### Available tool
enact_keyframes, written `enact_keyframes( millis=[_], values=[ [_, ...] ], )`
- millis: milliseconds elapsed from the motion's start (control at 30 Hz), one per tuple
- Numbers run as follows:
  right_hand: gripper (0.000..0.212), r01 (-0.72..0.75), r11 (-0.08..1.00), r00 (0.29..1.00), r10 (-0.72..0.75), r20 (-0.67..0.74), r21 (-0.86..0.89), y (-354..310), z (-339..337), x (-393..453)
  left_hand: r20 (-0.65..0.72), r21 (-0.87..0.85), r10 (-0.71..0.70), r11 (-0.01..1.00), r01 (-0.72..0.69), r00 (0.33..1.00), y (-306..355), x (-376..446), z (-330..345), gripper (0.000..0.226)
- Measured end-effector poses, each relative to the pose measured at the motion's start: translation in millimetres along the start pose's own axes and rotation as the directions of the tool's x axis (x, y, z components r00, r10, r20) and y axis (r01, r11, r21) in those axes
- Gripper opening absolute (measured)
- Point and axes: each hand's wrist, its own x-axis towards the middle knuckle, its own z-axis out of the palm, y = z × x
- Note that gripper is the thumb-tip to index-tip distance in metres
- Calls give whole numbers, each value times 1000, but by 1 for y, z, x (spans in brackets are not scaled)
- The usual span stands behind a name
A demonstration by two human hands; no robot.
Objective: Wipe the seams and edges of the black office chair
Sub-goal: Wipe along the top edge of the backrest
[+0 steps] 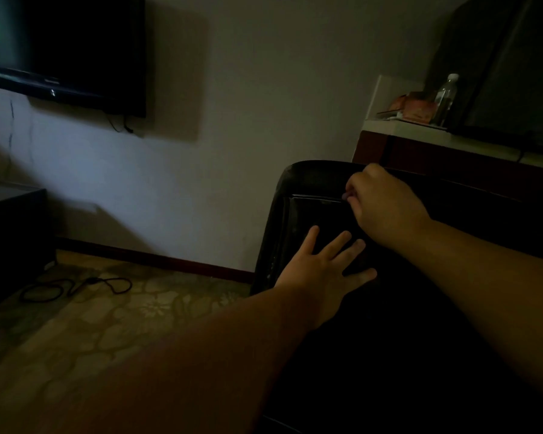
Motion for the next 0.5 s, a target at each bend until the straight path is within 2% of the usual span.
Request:
enact_keyframes(
  millis=[133,267,367,500],
  values=[
    [16,53,999,996,-51,71,-14,-5,-1,2,-14,-31,13,999,-13,1000,-2,-2,3,78],
    [16,27,999,999,-26,19,-20,-5,-5,7,-10,-86,4,996,-5,1000,2,-3,6,73],
    [17,50,999,993,-48,112,-13,-10,-2,7,-6,-92,8,996,-8,1000,4,-4,3,72],
    [17,7,1000,1000,-7,18,10,-6,-6,7,-4,-79,27,997,-27,1000,2,-11,6,71]
  ],
)
